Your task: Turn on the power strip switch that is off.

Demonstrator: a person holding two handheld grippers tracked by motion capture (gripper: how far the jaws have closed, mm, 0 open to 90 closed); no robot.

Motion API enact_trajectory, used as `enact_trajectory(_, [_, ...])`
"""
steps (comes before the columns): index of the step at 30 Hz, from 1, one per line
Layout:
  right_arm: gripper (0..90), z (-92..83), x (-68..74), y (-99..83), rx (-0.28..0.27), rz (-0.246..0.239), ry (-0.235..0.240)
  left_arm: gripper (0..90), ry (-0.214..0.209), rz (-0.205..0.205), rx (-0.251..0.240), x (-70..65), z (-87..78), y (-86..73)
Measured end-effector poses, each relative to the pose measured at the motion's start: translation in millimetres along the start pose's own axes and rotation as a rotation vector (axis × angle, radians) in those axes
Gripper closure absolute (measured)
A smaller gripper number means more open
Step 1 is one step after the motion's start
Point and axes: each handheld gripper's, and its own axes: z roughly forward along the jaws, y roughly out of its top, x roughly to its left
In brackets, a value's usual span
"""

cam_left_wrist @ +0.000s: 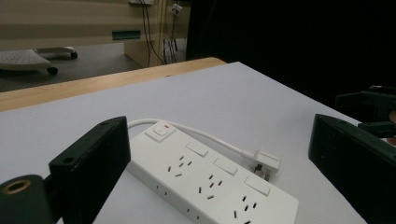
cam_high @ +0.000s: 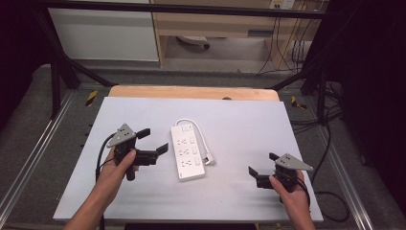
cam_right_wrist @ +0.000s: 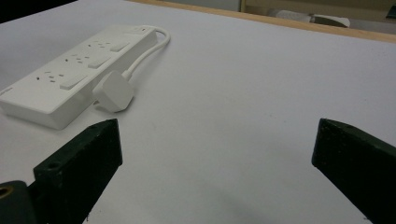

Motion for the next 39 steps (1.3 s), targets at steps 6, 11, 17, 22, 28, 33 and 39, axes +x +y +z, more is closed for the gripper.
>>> enact_trajectory(6, [2.2,-0.1,-0.2,-0.1,0.001,0.0,0.0,6.0,0.012,-0.001,0.003,4.4,-10.4,-4.8])
enact_trajectory(11, [2.2,0.1,0.1,-0.1,0.001,0.001,0.0,6.0,0.031,-0.007,0.002,10.2,-23.8,-10.3])
enact_trajectory(17, [2.2,0.0,0.2,-0.2,0.003,0.003,0.0,6.1,0.065,-0.011,0.01,21.6,-43.0,-22.8])
enact_trajectory(22, [2.2,1.1,0.7,-0.6,0.005,-0.001,-0.003,6.4,0.111,-0.03,0.018,35.9,-62.3,-35.9])
enact_trajectory(28, [2.2,1.8,1.6,-0.8,0.011,-0.002,-0.001,6.6,0.158,-0.047,0.01,52.2,-85.1,-49.5])
enact_trajectory(33, [2.2,2.1,0.6,-1.3,0.015,-0.001,-0.008,7.1,0.196,-0.055,0.037,61.5,-98.6,-69.0])
enact_trajectory(39, [2.7,7.9,-5.2,-6.9,0.081,0.033,-0.069,7.1,0.217,-0.007,0.126,54.1,-99.4,-93.0])
